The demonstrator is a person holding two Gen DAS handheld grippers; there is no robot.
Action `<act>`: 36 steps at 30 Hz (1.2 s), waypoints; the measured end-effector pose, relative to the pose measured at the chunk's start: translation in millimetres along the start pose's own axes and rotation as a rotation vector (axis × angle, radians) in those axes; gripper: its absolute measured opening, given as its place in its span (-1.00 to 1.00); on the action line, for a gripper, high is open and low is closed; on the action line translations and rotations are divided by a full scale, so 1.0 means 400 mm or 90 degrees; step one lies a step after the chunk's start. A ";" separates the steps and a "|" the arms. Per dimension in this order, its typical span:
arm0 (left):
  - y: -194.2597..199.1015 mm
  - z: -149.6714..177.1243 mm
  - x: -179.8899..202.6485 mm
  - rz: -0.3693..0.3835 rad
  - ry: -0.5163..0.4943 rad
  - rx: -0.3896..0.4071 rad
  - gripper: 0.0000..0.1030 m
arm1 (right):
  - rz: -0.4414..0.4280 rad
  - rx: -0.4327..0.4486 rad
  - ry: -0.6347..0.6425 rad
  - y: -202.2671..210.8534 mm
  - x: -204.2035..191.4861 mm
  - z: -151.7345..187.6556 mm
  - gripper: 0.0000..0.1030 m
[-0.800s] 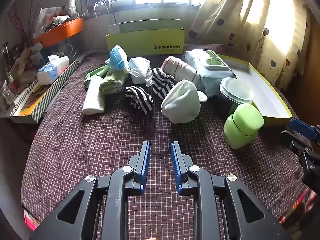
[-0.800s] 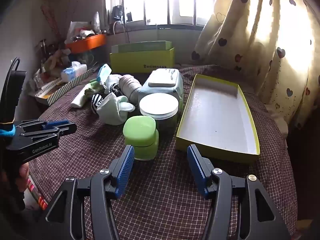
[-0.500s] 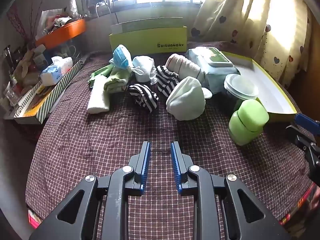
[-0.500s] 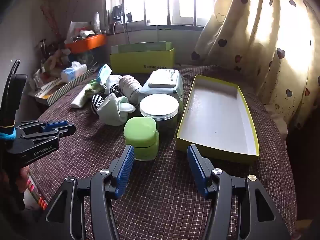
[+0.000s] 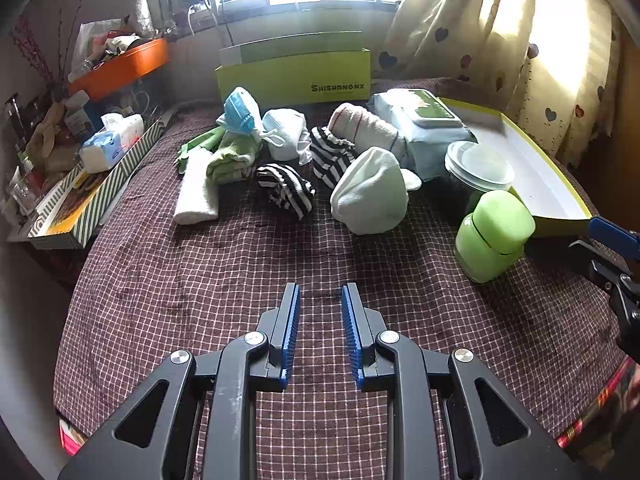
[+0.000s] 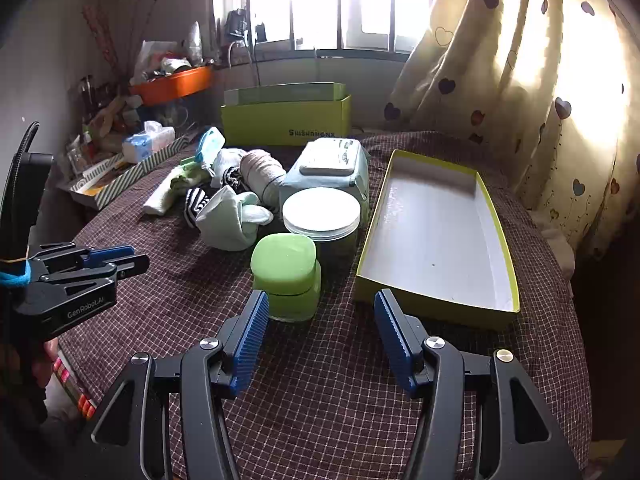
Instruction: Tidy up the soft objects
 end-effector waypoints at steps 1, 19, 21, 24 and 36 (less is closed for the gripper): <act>0.000 0.001 0.001 -0.001 -0.004 0.000 -0.56 | -0.001 0.000 0.000 0.000 -0.001 0.000 0.07; 0.008 -0.007 -0.002 0.008 -0.022 0.012 -0.56 | -0.010 0.008 0.005 0.001 -0.006 -0.016 0.07; 0.005 -0.005 -0.001 0.017 -0.019 0.007 -0.56 | -0.012 0.009 0.005 0.000 -0.007 -0.019 0.07; -0.003 -0.001 0.002 0.027 -0.022 -0.001 -0.56 | -0.015 0.010 0.007 0.002 -0.009 -0.020 0.07; 0.007 -0.010 -0.004 0.084 0.012 0.012 -0.56 | -0.017 0.010 0.003 0.001 -0.007 -0.021 0.07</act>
Point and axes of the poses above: each gripper's, at about its wrist camera, not at the fingertips, and y roughly against the way its jaws point, x to its right, z to its underside, the point moved 2 cm from there along -y, roughly the way its jaws point, and after that the axes turned 7 degrees about z, right-handed, at the moved point
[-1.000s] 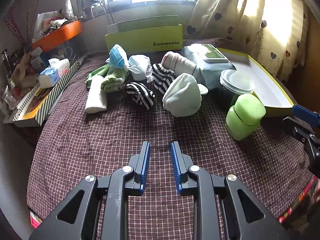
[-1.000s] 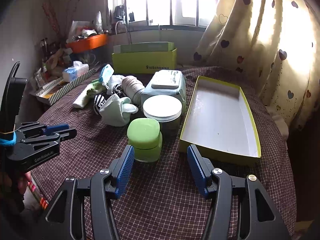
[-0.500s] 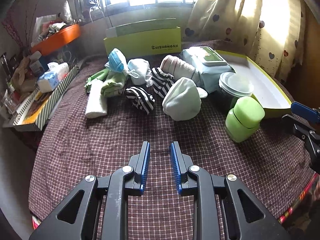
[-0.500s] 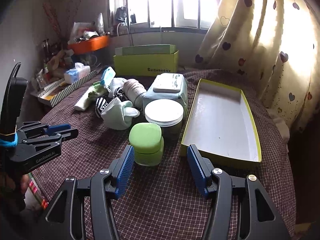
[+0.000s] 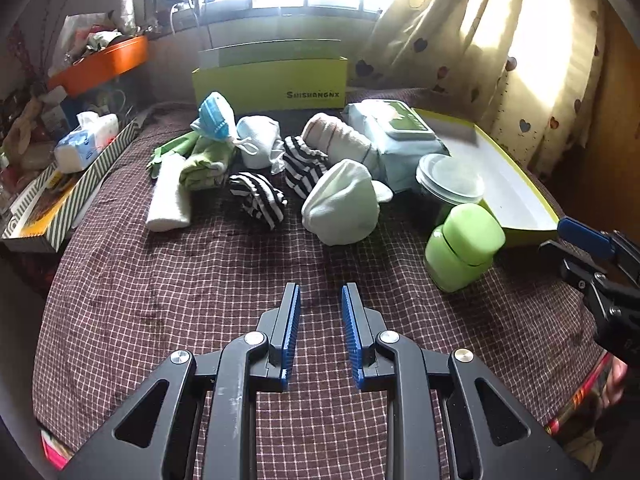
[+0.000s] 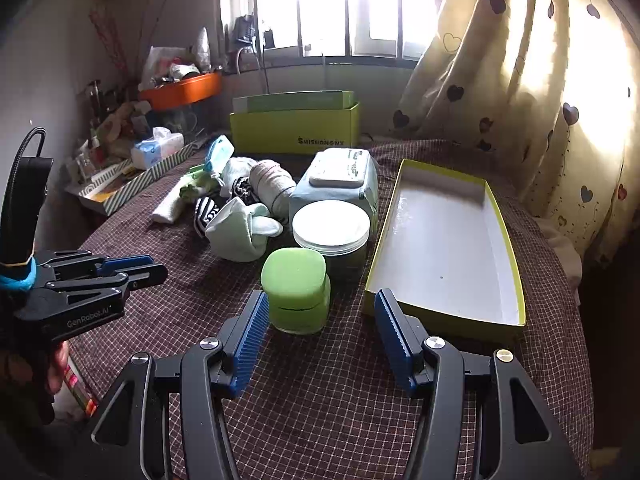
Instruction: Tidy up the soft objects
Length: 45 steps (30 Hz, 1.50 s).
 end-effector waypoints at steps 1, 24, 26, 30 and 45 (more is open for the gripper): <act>0.000 -0.001 -0.004 0.005 0.003 0.000 -0.56 | -0.001 0.000 -0.002 -0.001 0.000 0.000 0.07; -0.021 -0.005 -0.050 -0.016 0.015 0.004 -0.56 | -0.046 0.012 0.001 -0.017 -0.009 -0.019 0.07; -0.021 -0.005 -0.056 -0.016 0.018 0.004 -0.56 | -0.049 0.013 0.002 -0.018 -0.013 -0.022 0.07; -0.020 -0.004 -0.064 -0.020 0.023 0.005 -0.56 | -0.046 0.009 0.002 -0.021 -0.015 -0.024 0.07; -0.021 -0.006 -0.079 -0.013 0.031 0.007 -0.56 | -0.031 0.004 0.015 -0.026 -0.026 -0.036 0.07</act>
Point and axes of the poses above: each gripper's, at about its wrist camera, not at the fingertips, and y roughly against the way its jaws point, x to its right, z to its underside, the point moved 2 cm from there along -y, roughly the way its jaws point, and after that the axes turned 7 degrees about z, right-handed, at the moved point
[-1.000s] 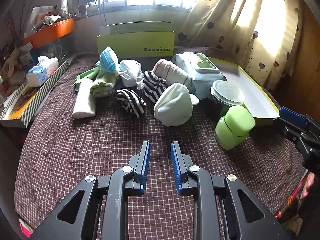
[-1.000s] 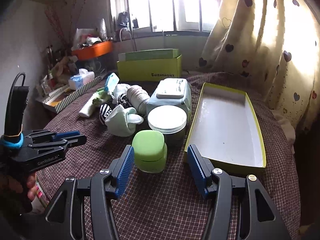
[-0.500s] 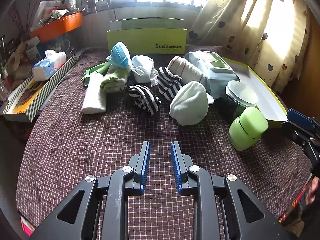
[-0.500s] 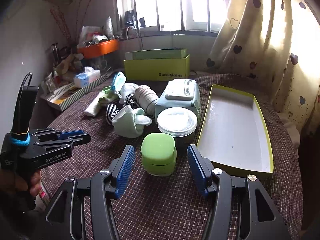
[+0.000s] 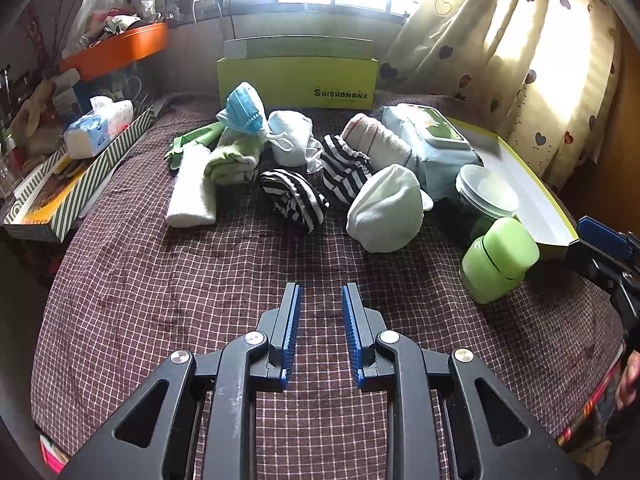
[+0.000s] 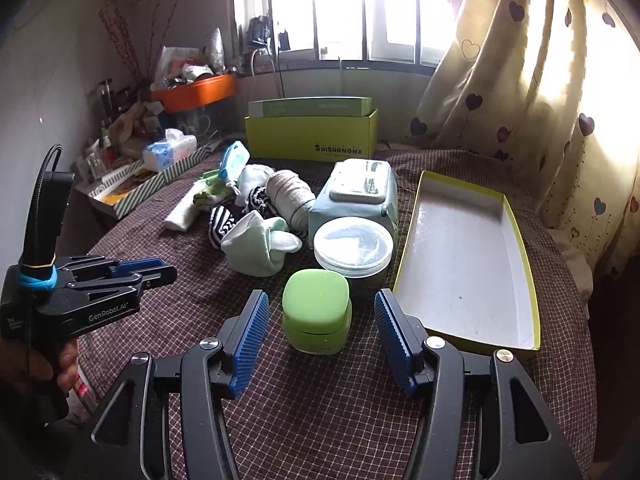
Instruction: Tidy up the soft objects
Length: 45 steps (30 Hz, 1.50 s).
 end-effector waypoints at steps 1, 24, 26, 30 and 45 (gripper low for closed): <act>0.000 0.000 -0.002 0.000 0.000 0.000 -0.56 | 0.000 0.000 0.001 -0.001 -0.002 -0.001 0.07; 0.003 -0.010 -0.032 0.004 0.011 0.005 -0.56 | -0.012 -0.004 0.036 -0.013 -0.052 -0.029 0.07; 0.001 -0.012 -0.031 0.004 0.011 0.004 -0.56 | -0.011 -0.006 0.038 -0.014 -0.053 -0.029 0.07; -0.004 -0.013 -0.033 0.006 0.014 0.003 -0.56 | -0.009 -0.011 0.041 -0.019 -0.060 -0.029 0.07; -0.019 -0.014 -0.065 0.003 0.031 -0.002 -0.56 | -0.026 -0.020 0.067 -0.053 -0.103 -0.052 0.07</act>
Point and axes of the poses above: each gripper's, at about its wrist camera, not at the fingertips, and y roughly against the way its jaws point, x to its right, z to its underside, the point moved 2 cm from there along -y, roughly the way its jaws point, and after that the axes turned 7 degrees about z, right-handed, at the moved point
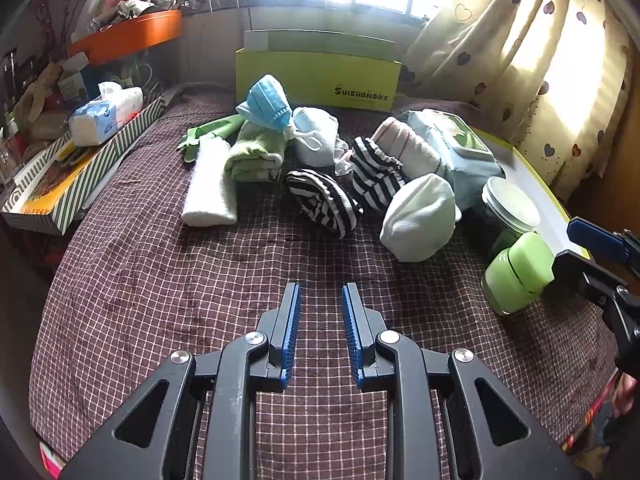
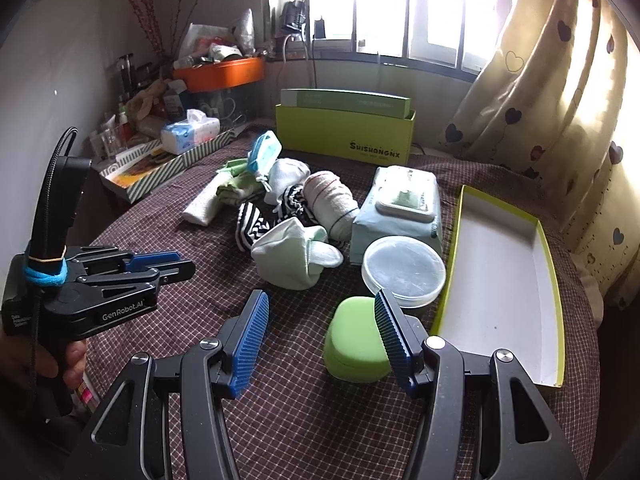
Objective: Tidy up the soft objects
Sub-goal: 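Grasp the white-and-green sock pair with the right gripper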
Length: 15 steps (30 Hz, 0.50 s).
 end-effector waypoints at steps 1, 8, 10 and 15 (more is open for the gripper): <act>-0.001 0.000 -0.003 0.000 0.001 0.000 -0.56 | -0.001 -0.001 0.002 -0.004 -0.004 -0.003 0.07; -0.008 -0.002 -0.029 -0.001 0.013 -0.001 -0.56 | -0.012 -0.006 0.012 -0.033 -0.026 -0.020 0.07; -0.009 -0.004 -0.037 0.001 0.016 0.000 -0.56 | -0.014 -0.008 0.014 -0.043 -0.032 -0.026 0.07; -0.007 -0.014 -0.061 0.008 0.027 0.007 -0.56 | -0.014 -0.015 0.023 -0.070 -0.049 -0.043 0.07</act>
Point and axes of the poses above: each gripper's, at about its wrist camera, not at the fingertips, and y roughly against the way its jaws point, x to its right, z to its underside, the point moved 2 cm from there along -y, roughly the way its jaws point, and after that the axes turned 7 degrees about z, right-handed, at the moved point
